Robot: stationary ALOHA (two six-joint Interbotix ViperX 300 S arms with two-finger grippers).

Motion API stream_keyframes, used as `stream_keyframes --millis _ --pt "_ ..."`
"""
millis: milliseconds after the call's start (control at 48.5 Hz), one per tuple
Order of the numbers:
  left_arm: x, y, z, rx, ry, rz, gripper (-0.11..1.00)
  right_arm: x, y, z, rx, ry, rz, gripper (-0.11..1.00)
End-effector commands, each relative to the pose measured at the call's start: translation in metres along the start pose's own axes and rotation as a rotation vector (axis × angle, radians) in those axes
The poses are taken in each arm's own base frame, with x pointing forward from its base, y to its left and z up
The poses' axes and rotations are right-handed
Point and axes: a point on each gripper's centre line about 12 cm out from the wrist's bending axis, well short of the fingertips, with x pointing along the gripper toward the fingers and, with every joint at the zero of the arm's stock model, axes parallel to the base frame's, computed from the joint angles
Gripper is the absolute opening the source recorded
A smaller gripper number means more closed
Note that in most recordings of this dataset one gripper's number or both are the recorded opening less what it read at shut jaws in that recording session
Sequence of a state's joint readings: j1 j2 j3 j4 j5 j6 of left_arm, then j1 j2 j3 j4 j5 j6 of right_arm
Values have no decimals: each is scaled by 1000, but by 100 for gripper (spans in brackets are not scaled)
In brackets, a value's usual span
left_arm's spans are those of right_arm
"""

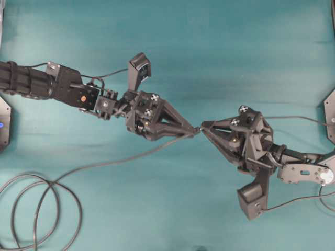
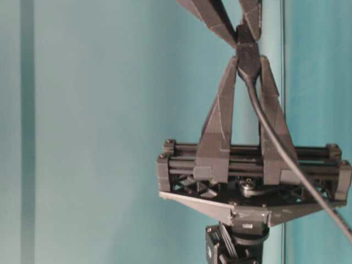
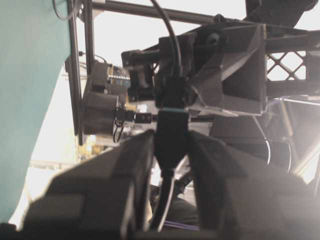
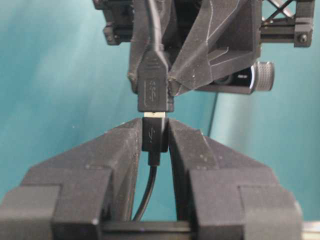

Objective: Insert the USB using both arms.

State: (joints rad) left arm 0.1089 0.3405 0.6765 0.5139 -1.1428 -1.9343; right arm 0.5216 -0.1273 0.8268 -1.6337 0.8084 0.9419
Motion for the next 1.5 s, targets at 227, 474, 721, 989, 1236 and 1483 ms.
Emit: stream_keyframes --millis 227,474,721,989,1236,1483 --pt "-4 -33 3 98 -19 -61 21 -5 -3 8 44 -23 -6 21" --pt "1 -30 -4 96 -2 -48 21 -5 -7 4 88 4 -43 64" --pt "-4 -34 -8 109 -1 -51 21 -17 -19 1 167 31 -115 75" --pt "-20 -47 -13 331 -56 88 21 -61 -46 0 489 -62 -113 75" --pt "-22 -34 -18 673 -38 323 21 -95 -75 -8 877 -222 -50 74" --pt "-11 1 -41 1052 156 613 21 -118 -93 -38 1061 -284 -76 74"
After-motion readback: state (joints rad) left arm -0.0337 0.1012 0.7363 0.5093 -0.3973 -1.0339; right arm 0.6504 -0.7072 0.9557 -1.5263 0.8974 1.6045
